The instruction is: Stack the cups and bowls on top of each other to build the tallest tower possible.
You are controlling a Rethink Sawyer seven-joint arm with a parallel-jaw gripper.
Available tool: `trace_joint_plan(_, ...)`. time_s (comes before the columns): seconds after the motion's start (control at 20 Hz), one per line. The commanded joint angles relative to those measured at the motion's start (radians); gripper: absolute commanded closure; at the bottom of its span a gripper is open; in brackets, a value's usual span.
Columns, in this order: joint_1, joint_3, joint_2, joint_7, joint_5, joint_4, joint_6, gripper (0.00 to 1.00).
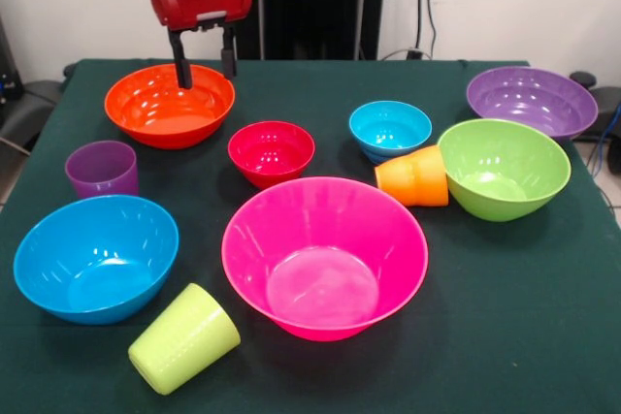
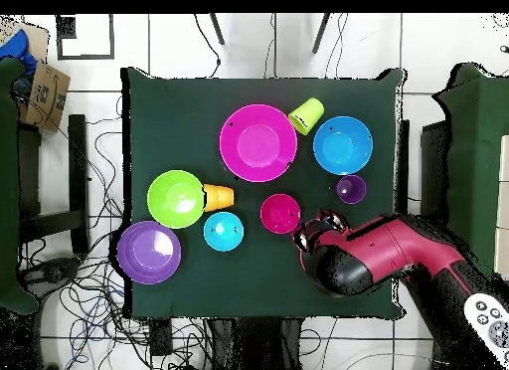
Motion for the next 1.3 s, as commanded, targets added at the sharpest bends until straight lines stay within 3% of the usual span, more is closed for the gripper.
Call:
trace_joint_plan(0.05, 0.044, -0.104, 0.07, -0.15, -0.056, 0.021, 0.031, 0.0)
trace_joint_plan(0.35, 0.075, -0.169, 0.06, -0.063, -0.057, 0.017, 0.038, 0.0)
trace_joint_plan(0.9, 0.137, -0.33, -0.005, 0.188, -0.018, 0.028, -0.024, 0.0)
trace_joint_plan(1.3, 0.154, -0.393, -0.013, 0.212, 0.027, 0.033, -0.063, 0.0)
